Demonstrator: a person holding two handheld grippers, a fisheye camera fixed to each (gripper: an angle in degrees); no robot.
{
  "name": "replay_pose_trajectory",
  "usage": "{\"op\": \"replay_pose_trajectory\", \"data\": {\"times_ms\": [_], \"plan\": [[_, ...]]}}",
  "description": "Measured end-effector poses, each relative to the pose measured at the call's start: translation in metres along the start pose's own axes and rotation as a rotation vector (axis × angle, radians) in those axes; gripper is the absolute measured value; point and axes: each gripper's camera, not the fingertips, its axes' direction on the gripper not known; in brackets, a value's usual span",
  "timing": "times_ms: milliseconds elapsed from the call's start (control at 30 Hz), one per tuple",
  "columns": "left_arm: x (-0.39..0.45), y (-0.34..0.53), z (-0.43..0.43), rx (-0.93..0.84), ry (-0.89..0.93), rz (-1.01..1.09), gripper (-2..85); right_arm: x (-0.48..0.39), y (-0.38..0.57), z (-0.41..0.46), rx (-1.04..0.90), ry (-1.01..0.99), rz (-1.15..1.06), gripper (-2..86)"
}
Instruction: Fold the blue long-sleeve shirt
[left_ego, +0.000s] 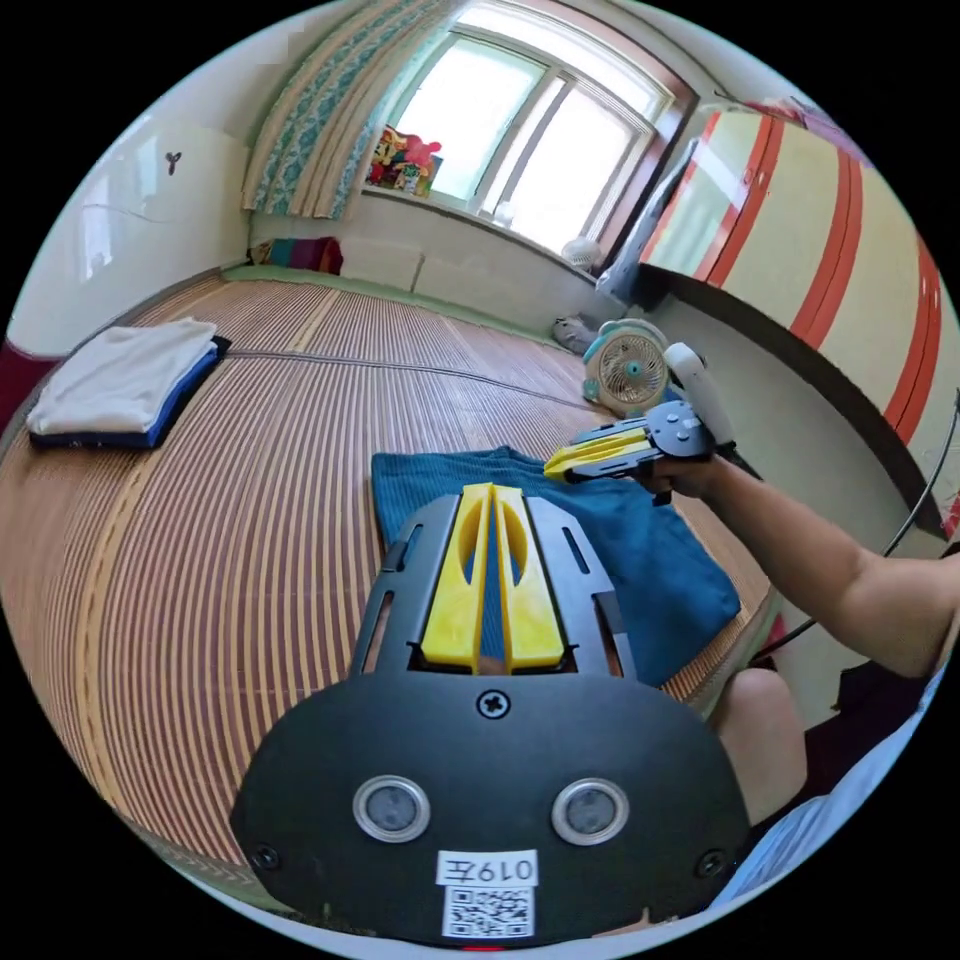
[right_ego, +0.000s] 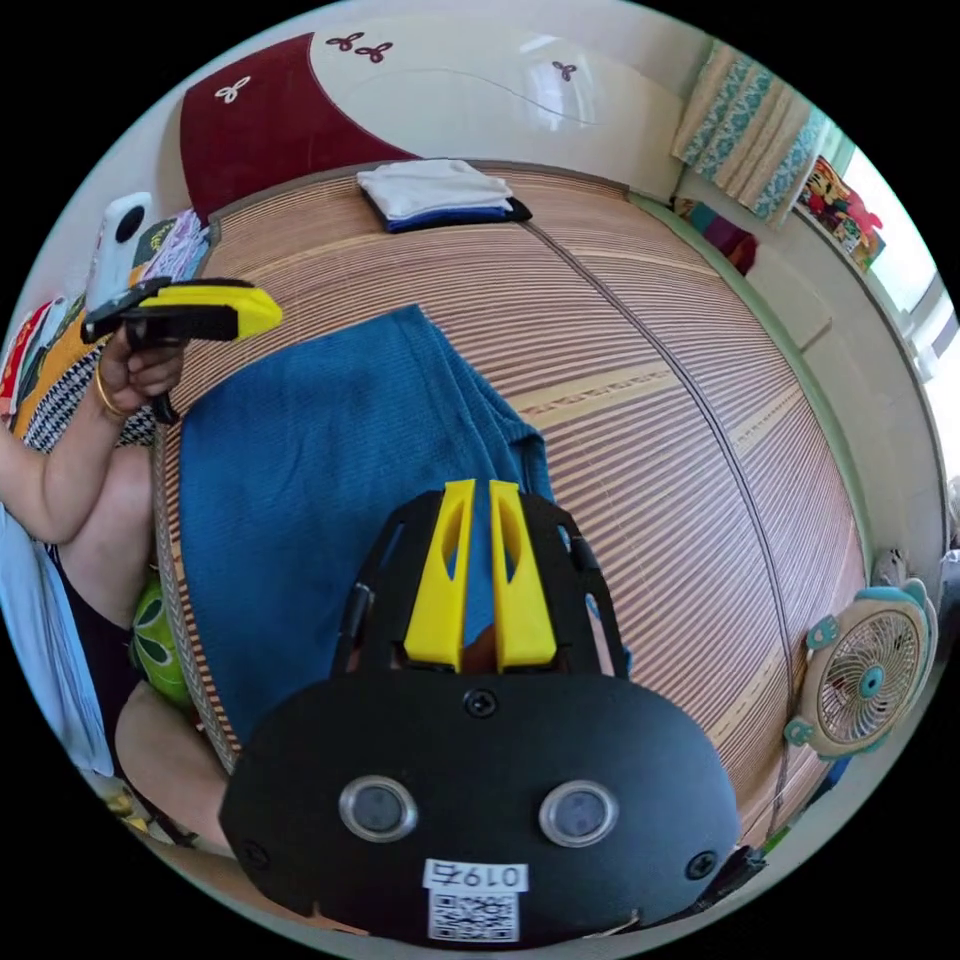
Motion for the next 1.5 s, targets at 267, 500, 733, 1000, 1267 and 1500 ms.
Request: {"op": "replay_pose_trajectory", "data": {"times_ms": [267,500,733,1000,1267,1500], "plan": [[0.039,-0.027,0.043,0.004,0.068,0.029,0.9,-0.019,-0.032,0.054,-0.038,0.008,0.005,4.7],[0.065,-0.046,0.075,-0.040,0.054,0.047,0.8,-0.032,-0.045,0.090,-0.092,0.005,-0.025,-0.3],[0.082,-0.067,0.101,-0.083,-0.005,0.003,0.8,-0.036,-0.037,0.111,-0.077,0.095,0.040,0.6],[0.106,-0.090,0.151,-0.249,-0.144,-0.023,0.8,-0.044,0.032,0.017,0.164,0.150,0.275,6.9],[0.164,-0.122,0.147,-0.103,-0.071,0.109,0.8,-0.132,0.204,-0.049,0.242,0.237,0.706,-0.7],[0.226,-0.187,0.185,-0.155,-0.249,0.686,0.8,-0.124,0.275,-0.034,0.361,-0.055,0.723,-0.5]]}}
